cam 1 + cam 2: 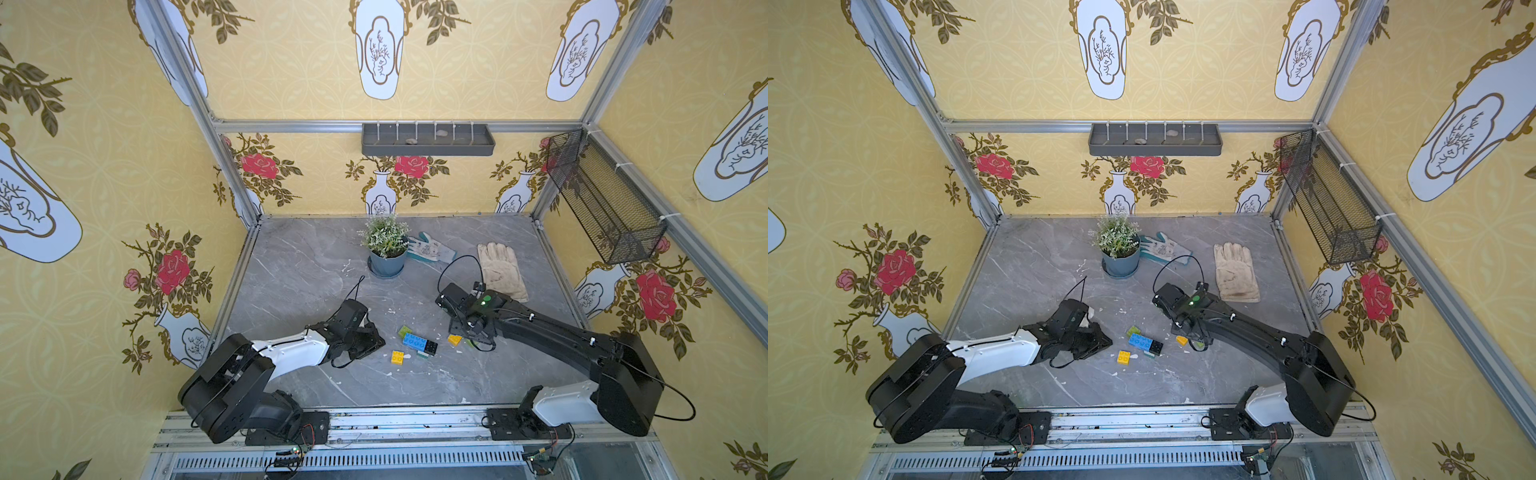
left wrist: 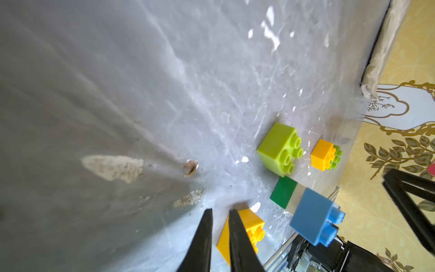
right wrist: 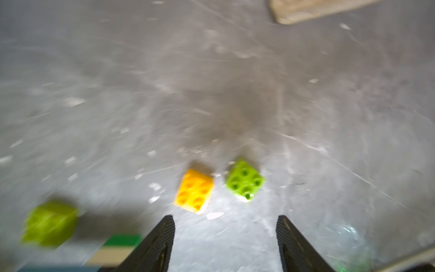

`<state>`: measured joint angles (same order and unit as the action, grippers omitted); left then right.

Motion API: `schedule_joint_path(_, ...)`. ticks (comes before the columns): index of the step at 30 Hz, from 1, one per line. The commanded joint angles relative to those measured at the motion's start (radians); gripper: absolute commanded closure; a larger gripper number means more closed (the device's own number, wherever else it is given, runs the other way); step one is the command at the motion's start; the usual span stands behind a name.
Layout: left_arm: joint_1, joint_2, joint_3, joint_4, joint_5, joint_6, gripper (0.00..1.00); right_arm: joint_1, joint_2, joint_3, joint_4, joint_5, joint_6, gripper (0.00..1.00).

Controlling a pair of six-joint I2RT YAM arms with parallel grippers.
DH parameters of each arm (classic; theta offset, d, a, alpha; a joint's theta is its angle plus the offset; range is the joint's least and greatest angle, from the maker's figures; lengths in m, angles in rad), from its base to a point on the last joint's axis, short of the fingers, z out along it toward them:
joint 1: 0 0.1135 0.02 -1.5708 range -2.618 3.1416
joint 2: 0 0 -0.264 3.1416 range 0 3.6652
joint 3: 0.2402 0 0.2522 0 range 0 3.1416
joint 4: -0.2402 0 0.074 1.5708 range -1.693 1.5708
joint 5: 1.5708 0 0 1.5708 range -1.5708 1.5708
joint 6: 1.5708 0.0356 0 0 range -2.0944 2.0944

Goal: Assemble the number 4 with lego
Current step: Pick up the lego brick from the center of the board.

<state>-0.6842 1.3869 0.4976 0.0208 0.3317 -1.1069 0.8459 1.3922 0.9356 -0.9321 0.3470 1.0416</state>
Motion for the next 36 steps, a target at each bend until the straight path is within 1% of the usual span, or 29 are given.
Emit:
schedule_joint_path(1,0.016,-0.022,0.017,-0.103,-0.044,0.063,0.82,-0.070,0.018,-0.024,-0.077,-0.067,0.112,0.28)
schedule_joint_path(4,0.028,-0.024,0.036,-0.128,-0.024,0.096,0.81,-0.143,0.020,-0.062,-0.002,-0.132,0.123,0.27)
schedule_joint_path(7,0.029,-0.032,0.049,-0.149,-0.026,0.122,0.79,-0.176,0.052,-0.072,0.036,-0.166,0.143,0.28)
schedule_joint_path(13,0.032,-0.033,0.058,-0.162,-0.030,0.143,0.78,-0.176,0.108,-0.058,0.067,-0.171,0.175,0.31)
schedule_joint_path(18,0.032,-0.016,0.050,-0.144,-0.015,0.144,0.78,-0.183,0.102,-0.051,0.071,-0.140,0.192,0.32)
schedule_joint_path(21,0.032,-0.010,0.045,-0.136,-0.011,0.143,0.78,-0.198,0.118,-0.055,0.082,-0.150,0.190,0.34)
schedule_joint_path(23,0.032,-0.009,0.041,-0.133,-0.011,0.142,0.78,-0.205,0.125,-0.072,0.105,-0.163,0.193,0.37)
schedule_joint_path(29,0.032,-0.003,0.042,-0.134,-0.011,0.140,0.78,-0.214,0.128,-0.109,0.154,-0.183,0.187,0.42)
schedule_joint_path(36,0.032,0.015,0.051,-0.130,-0.009,0.142,0.79,-0.217,0.116,-0.138,0.169,-0.190,0.175,0.56)
